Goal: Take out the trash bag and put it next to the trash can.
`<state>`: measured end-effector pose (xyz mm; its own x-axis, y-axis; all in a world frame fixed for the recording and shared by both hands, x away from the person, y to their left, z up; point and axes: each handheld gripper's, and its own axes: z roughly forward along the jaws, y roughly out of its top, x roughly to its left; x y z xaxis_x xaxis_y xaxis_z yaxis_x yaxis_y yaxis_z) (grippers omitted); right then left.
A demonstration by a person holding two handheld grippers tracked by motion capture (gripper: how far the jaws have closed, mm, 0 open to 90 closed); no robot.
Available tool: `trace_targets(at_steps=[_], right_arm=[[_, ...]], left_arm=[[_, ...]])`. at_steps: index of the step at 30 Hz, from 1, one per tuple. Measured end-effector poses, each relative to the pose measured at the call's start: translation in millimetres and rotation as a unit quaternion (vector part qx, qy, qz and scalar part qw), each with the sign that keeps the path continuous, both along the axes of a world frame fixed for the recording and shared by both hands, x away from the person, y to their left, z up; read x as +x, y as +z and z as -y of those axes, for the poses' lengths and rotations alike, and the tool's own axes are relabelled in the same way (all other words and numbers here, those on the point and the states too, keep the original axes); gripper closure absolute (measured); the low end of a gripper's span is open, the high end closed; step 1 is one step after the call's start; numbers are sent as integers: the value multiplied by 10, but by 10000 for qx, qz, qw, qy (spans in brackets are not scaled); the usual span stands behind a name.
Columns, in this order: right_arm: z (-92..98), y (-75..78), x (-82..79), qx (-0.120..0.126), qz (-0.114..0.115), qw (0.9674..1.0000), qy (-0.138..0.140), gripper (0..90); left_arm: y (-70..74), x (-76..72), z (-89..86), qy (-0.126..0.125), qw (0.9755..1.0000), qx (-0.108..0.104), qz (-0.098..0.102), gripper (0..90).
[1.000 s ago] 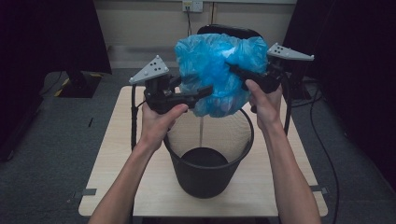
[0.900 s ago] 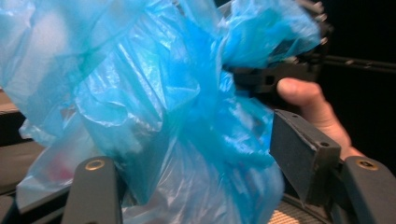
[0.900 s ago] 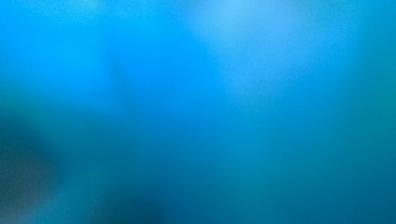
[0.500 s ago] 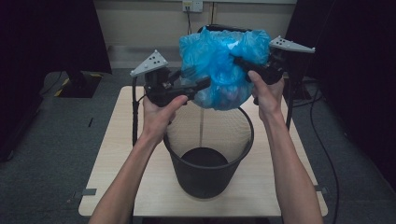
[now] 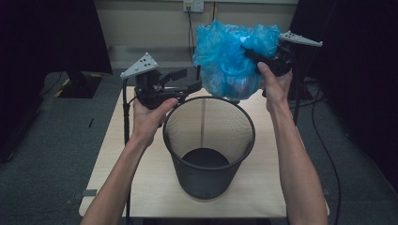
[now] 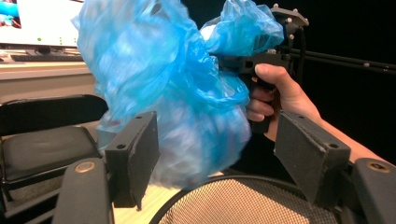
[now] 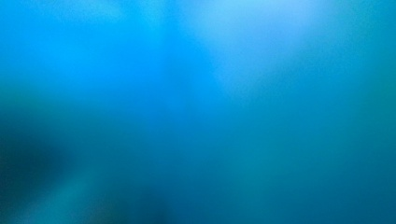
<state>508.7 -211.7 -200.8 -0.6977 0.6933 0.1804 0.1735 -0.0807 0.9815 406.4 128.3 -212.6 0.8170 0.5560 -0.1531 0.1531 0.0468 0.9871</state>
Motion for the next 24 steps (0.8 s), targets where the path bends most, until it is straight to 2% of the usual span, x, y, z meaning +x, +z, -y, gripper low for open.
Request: trace_targets(at_steps=[1,3,5,7,13,18,24], right_arm=[[9,-17,-1,30,-21,10000,28,852],[8,-58,-1,-68,-51,10000,-22,852],[20,-133,-1,-80,-111,9999,-80,852],[44,-193,-2,-61,-161,9998,-106,852],[83,-381,-35,-58,-260,9995,-197,851],[71,-539,-35,-518,-345,9974,-358,850],[91,-780,-33,-540,-523,9965,-363,850]], left_arm=[[-7,3,-10,-54,10000,-44,-18,298],[-21,-5,-18,-13,10000,-50,6,291],[-43,-15,-32,-6,10000,4,22,270],[-82,-27,-62,-65,9999,-26,76,223],[-205,-9,-174,-163,9999,-9,-55,155],[-316,-20,-309,-128,9998,-39,-121,153],[-415,-40,-468,-28,9998,3,-182,153]])
